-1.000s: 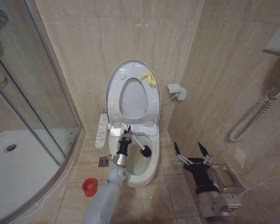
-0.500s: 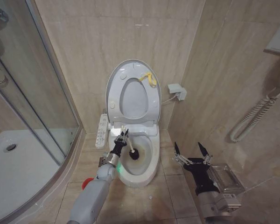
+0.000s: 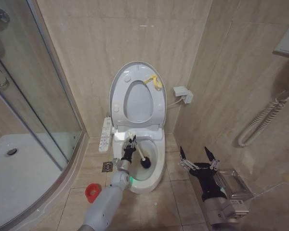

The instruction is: Open the toilet lid, clean the toilet bowl with a toilet brush, close the toilet lid, and flush.

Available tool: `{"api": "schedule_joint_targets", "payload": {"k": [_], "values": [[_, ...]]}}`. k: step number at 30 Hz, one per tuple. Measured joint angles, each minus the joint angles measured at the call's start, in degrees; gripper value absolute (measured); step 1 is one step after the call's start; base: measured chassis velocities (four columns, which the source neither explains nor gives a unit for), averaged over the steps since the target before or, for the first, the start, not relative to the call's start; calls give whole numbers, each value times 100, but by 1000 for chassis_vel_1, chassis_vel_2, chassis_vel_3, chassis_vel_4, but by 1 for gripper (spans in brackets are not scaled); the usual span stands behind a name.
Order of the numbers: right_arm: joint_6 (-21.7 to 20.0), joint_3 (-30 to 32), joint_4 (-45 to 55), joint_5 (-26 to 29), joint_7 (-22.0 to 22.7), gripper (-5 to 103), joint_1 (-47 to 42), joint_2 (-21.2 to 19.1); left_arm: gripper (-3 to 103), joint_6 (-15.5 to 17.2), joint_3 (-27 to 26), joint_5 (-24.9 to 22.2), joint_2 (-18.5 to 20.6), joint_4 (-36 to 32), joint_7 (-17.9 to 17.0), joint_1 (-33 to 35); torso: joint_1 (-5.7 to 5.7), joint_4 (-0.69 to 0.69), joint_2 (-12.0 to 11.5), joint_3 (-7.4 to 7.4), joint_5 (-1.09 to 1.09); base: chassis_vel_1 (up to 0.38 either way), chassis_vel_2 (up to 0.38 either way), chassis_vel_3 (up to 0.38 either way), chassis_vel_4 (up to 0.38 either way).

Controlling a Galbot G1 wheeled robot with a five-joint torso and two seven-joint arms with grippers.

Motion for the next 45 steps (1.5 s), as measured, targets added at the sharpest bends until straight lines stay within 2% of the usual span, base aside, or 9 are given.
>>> {"api": "schedule_joint_targets", "payload": {"k": [4,13,21,26,29,32,36,39,45], "values": [[0,0,0,0,0,100,0,0,20,-62,-33,-104,-91,18,208,2,0,-4,0,0,-2,0,0,0,0],[0,0,0,0,0,100,0,0,19,-402,-231,1896,48,482,697,68,-1,-2,1,-2,-3,0,0,0,0],[0,0,0,0,0,100,0,0,18,-463,-271,2190,-9,426,725,-53,0,-6,-1,2,-4,0,0,0,0],[0,0,0,0,0,100,0,0,18,-406,-226,2032,42,358,685,-129,0,-4,-1,2,-4,0,0,0,0],[0,0,0,0,0,100,0,0,18,-340,-230,1536,40,353,652,-165,1,-2,-1,2,-3,0,0,0,0],[0,0,0,0,0,100,0,0,18,-301,-289,403,-101,335,645,-211,1,-3,-1,2,-3,0,0,0,0],[0,0,0,0,0,100,0,0,18,-334,-360,217,-175,478,751,-254,0,-5,-1,1,-2,0,0,0,0],[0,0,0,0,0,100,0,0,18,-418,-380,538,-159,624,887,-248,0,-3,-1,1,-2,0,0,0,0],[0,0,0,0,0,100,0,0,18,-765,-449,2172,-31,782,1100,-229,0,-2,-1,0,-3,0,0,0,0]]}}
